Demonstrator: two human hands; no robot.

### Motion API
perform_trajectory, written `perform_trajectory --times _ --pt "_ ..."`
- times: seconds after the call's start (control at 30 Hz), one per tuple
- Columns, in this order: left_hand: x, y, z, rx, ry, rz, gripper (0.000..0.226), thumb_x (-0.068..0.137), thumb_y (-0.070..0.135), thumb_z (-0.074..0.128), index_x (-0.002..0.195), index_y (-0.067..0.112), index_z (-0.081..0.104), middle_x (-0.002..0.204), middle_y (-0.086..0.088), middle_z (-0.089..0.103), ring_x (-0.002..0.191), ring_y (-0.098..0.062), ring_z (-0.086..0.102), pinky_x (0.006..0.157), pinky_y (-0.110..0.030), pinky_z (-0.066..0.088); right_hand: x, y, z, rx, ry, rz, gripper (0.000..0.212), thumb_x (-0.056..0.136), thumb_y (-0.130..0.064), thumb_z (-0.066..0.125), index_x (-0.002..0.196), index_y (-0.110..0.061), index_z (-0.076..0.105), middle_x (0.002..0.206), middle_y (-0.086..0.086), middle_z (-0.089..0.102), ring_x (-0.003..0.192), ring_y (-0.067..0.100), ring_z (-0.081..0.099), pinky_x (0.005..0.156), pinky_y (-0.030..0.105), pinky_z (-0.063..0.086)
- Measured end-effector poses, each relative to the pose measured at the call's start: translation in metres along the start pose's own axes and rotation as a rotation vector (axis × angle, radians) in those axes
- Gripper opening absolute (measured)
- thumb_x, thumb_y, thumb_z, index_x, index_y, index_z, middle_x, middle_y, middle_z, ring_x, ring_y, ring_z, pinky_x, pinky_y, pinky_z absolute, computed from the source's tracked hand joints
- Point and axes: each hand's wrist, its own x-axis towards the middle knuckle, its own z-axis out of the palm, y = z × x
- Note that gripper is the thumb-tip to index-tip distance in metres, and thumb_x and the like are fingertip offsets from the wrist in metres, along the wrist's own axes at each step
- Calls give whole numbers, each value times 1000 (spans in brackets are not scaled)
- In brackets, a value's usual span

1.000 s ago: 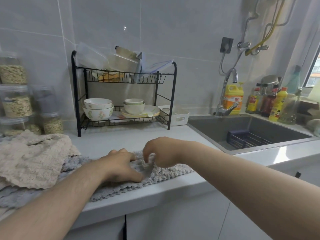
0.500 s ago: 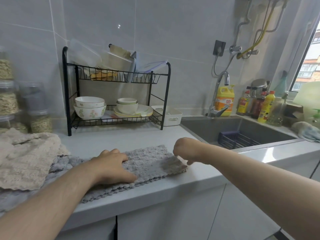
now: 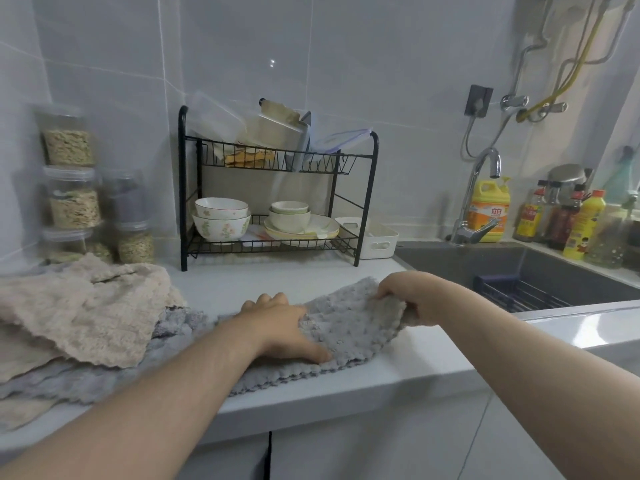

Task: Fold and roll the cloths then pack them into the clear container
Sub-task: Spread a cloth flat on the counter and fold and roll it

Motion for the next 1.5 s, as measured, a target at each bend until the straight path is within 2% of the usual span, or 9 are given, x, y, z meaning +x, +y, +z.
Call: perform_trajectory --times 0.23,0.47,0.6,0.7,0.77,0.9,1.03,1.23,1.5 --pt "22 44 -3 -23 2 122 97 63 86 50 143 34 35 136 -5 36 129 -29 29 105 -46 28 -18 -8 -36 49 159 -49 4 85 -4 53 89 -3 53 94 13 41 52 16 28 51 25 27" --pt "12 -34 -5 -179 350 19 73 83 74 37 140 28 44 147 1 41 134 -22 34 107 -40 31 -42 -25 -35 27 205 -199 5 83 -2 50 82 -5 54 76 10 45 56 19 36 49 25 28" --pt "6 -109 -1 -283 441 -157 62 78 74 30 112 33 63 129 2 58 119 -22 49 99 -38 39 -47 -50 2 -141 218 -323 6 81 -8 48 81 -4 52 71 10 45 54 21 42 42 18 31" --pt "1 -121 14 -317 463 -167 64 73 69 20 84 24 63 97 4 65 97 -21 57 87 -38 44 -48 -66 45 -526 198 -425 17 84 -11 45 67 -8 44 62 5 44 49 18 41 38 19 29" --pt "1 -120 20 -265 496 -168 54 83 62 24 81 22 61 92 5 63 93 -20 56 82 -36 44 -52 -69 76 -698 163 -465 19 86 -12 44 68 -7 49 63 4 41 52 17 39 43 23 31" --pt "1 -122 19 -277 542 -142 52 80 60 23 80 24 61 93 5 64 94 -21 56 79 -34 42 -56 -60 123 -844 102 -510 27 91 -21 52 108 -4 63 89 8 61 81 26 57 62 24 43" --pt "0 -124 22 -296 559 -133 51 79 60 24 77 23 60 90 6 64 91 -21 56 77 -34 42 -56 -40 153 -946 41 -478 14 89 -16 50 79 -7 53 87 8 60 95 30 61 70 28 43" --pt "-2 -121 20 -329 560 -113 40 95 47 38 66 22 49 80 6 59 85 -21 54 77 -35 40 -74 -25 155 -1023 38 -502 42 92 -12 40 132 -1 48 136 22 45 128 33 45 99 37 44" --pt "-7 -117 18 -327 571 -94 40 96 45 37 63 23 46 76 6 57 82 -20 54 77 -36 41 -79 -21 97 -478 221 -632 24 88 -23 48 99 -17 69 93 0 70 69 15 65 58 23 51"
